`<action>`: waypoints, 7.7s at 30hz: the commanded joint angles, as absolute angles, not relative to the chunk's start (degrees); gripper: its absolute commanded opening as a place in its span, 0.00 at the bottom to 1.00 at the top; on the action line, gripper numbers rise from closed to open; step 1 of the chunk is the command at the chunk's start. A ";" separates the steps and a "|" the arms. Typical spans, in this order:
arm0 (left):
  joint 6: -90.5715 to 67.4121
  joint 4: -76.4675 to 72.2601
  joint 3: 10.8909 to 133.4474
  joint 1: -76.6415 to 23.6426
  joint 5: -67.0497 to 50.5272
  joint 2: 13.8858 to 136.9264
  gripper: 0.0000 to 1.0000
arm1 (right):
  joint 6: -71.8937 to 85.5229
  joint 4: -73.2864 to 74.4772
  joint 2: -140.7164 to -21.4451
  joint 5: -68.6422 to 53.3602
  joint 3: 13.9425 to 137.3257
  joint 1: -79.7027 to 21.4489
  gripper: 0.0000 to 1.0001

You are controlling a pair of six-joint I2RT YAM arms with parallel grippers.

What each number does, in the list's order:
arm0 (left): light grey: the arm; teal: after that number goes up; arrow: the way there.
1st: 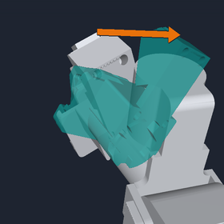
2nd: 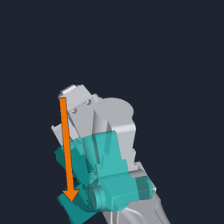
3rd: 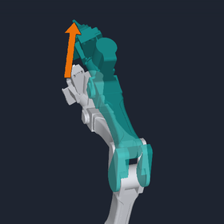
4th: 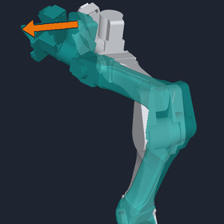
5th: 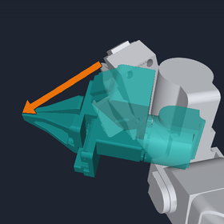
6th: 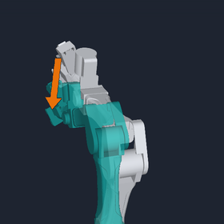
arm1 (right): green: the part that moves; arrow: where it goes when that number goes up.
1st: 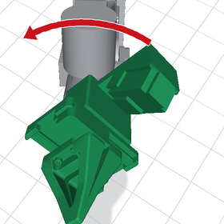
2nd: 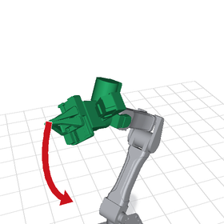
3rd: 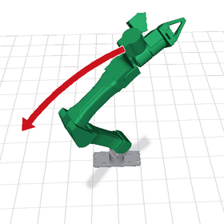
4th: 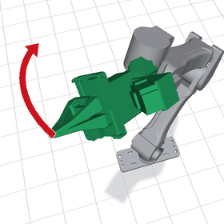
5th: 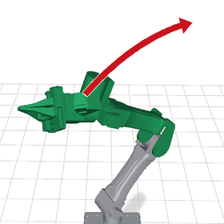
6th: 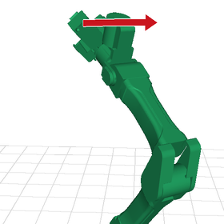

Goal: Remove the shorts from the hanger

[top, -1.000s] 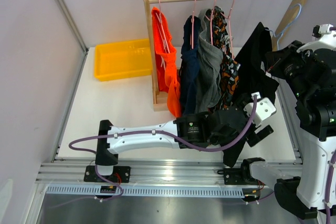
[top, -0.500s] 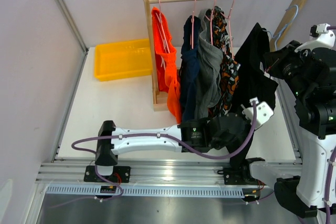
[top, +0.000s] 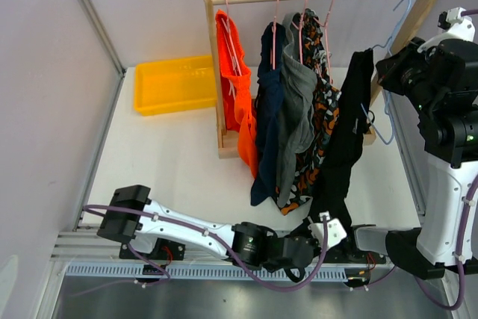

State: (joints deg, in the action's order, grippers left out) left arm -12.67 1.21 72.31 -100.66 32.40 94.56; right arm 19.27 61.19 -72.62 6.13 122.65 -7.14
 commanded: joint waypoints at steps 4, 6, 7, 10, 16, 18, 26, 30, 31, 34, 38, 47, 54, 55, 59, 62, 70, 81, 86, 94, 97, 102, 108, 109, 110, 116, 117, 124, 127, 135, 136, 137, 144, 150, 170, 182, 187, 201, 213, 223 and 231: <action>-17.76 -0.44 73.55 -100.81 34.36 95.79 0.00 | 20.04 56.24 -71.73 6.42 123.32 -6.42 0.00; -17.40 2.52 76.63 -98.80 34.19 97.63 0.00 | 21.35 58.53 -68.48 5.54 118.68 -6.42 0.00; -17.14 3.42 78.99 -97.92 34.28 98.26 0.00 | 21.88 59.58 -67.25 5.19 117.09 -6.42 0.00; -14.16 6.58 86.89 -94.40 34.98 101.06 0.00 | 23.55 63.71 -61.28 2.64 109.62 -6.50 0.00; -11.51 16.33 108.31 -85.09 32.26 109.23 0.00 | 24.26 73.54 -54.32 0.70 105.11 -6.50 0.00; -11.25 18.63 110.38 -83.85 32.25 110.30 0.00 | 23.82 74.53 -54.49 1.23 108.61 -6.59 0.00; -18.00 22.74 94.41 -94.19 34.10 98.46 0.00 | 20.57 65.14 -62.66 3.43 118.28 -6.85 0.00; -24.68 32.06 87.90 -101.06 38.57 88.19 0.00 | 18.46 60.65 -70.56 4.48 127.33 -6.24 0.00; -27.31 34.34 86.24 -102.38 40.32 86.76 0.00 | 18.20 59.69 -74.06 4.66 129.53 -6.07 0.00; -32.58 44.27 85.43 -106.43 42.79 82.98 0.00 | 18.45 56.44 -78.39 4.83 136.31 -5.54 0.00; -40.06 54.56 85.17 -110.64 47.98 80.08 0.00 | 20.39 50.55 -83.39 3.17 138.07 -4.57 0.00; -55.71 72.04 87.62 -115.31 54.66 73.48 0.00 | 21.44 45.35 -90.35 0.70 133.60 -4.48 0.00; -54.33 84.11 102.37 -115.05 62.48 71.28 0.00 | 21.01 40.09 -84.12 0.70 115.16 -4.22 0.00; -53.27 84.11 103.61 -114.79 64.06 70.76 0.00 | 20.83 40.08 -82.63 0.62 113.57 -3.96 0.00; -42.76 81.32 110.11 -112.68 67.76 69.17 0.00 | 20.65 40.43 -79.11 0.70 107.59 -2.82 0.00; -32.22 76.13 111.26 -107.68 67.85 68.20 0.00 | 20.48 40.96 -76.12 0.62 103.72 -1.85 0.49; -8.90 55.75 111.09 -87.56 62.67 63.02 0.00 | 18.81 42.63 -68.91 1.67 96.08 -0.53 0.99; 3.42 46.32 119.77 -51.28 49.06 65.72 0.00 | 19.42 41.40 -62.32 1.14 88.33 2.20 0.99; 7.21 41.50 129.46 -38.26 41.42 75.22 0.00 | 19.78 40.17 -61.00 -0.52 84.99 2.81 0.99; 0.44 21.74 137.81 -14.42 17.17 90.76 0.00 | 21.62 37.09 -58.45 -5.97 78.40 2.99 0.99; 1.31 10.49 141.49 -12.13 15.47 98.40 0.00 | 21.45 37.18 -58.45 -5.89 77.78 1.85 0.99; -5.78 -3.41 144.56 -6.78 12.67 105.98 0.00 | 20.57 36.91 -58.88 -4.40 77.34 -2.37 0.99; -1.09 -21.33 143.20 -7.65 18.52 114.16 0.00 | 21.09 35.60 -61.69 -5.00 76.12 -4.31 0.99; -0.18 -24.40 142.22 -7.73 19.59 114.87 0.00 | 21.35 35.68 -62.13 -6.23 76.20 -4.39 0.99; 1.91 -26.52 141.60 -7.82 20.47 115.92 0.00 | 21.44 35.77 -62.49 -6.50 76.11 -4.39 0.99; 1.32 -29.34 125.63 -7.38 27.59 118.75 0.00 | 21.45 35.07 -62.93 -6.07 75.67 -4.57 0.99; 0.10 -32.14 115.85 -7.38 28.12 117.96 0.00 | 21.53 35.16 -62.93 -5.89 75.85 -4.57 0.99; -10.19 -30.97 95.10 -7.29 35.23 112.95 0.95 | 21.45 36.30 -62.84 -4.57 76.81 -4.83 0.99; -14.23 -25.33 93.61 -7.21 35.60 111.10 0.99 | 21.62 36.65 -61.97 -3.96 77.25 -4.83 0.99; -15.21 -11.97 96.94 -7.29 23.85 96.80 0.99 | 22.06 40.51 -60.91 -0.27 83.84 -4.83 0.99; -15.21 -10.13 97.47 -7.21 22.08 95.29 0.99 | 22.23 40.95 -60.73 -0.09 85.07 -4.83 0.99; -15.81 -7.24 97.47 -7.29 20.67 93.62 0.99 | 22.41 41.65 -60.65 -0.09 86.30 -4.92 0.99; -18.28 -2.20 85.28 -8.70 15.29 76.84 0.99 | 24.34 47.81 -59.94 2.54 97.28 -6.06 0.99; -20.04 1.32 70.88 -9.75 12.83 62.07 0.99 | 26.36 47.82 -61.96 -2.60 105.11 -6.94 0.99; -19.87 9.75 44.83 -11.07 7.29 34.46 0.99 | 24.35 42.72 -84.81 3.42 118.13 -18.02 0.94; -18.64 11.33 44.21 -11.07 4.41 35.50 0.99 | 23.38 41.13 -84.11 6.77 114.17 -18.11 0.00; -14.52 11.16 49.11 -19.64 7.71 37.00 0.99 | 21.71 42.27 -84.02 7.91 119.43 -18.02 0.00; -2.46 8.88 79.26 -67.56 25.94 62.65 0.99 | 23.55 44.83 -80.78 9.05 126.32 -18.11 0.00; -4.48 -1.39 87.01 -76.46 18.38 80.68 0.99 | 24.43 43.86 -75.85 9.76 117.77 -20.83 0.00; -7.21 -4.91 87.54 -76.55 15.73 87.36 0.99 | 23.82 45.00 -75.06 9.93 118.12 -21.01 0.00; -5.98 -9.31 88.07 -76.55 19.33 91.75 0.63 | 24.96 45.88 -73.48 8.97 117.78 -21.09 0.00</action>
State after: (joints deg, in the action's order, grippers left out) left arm -6.35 -4.19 85.60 -76.38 17.63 90.72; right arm 24.45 48.53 -75.94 9.02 116.53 -20.80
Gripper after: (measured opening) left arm 0.770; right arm 0.049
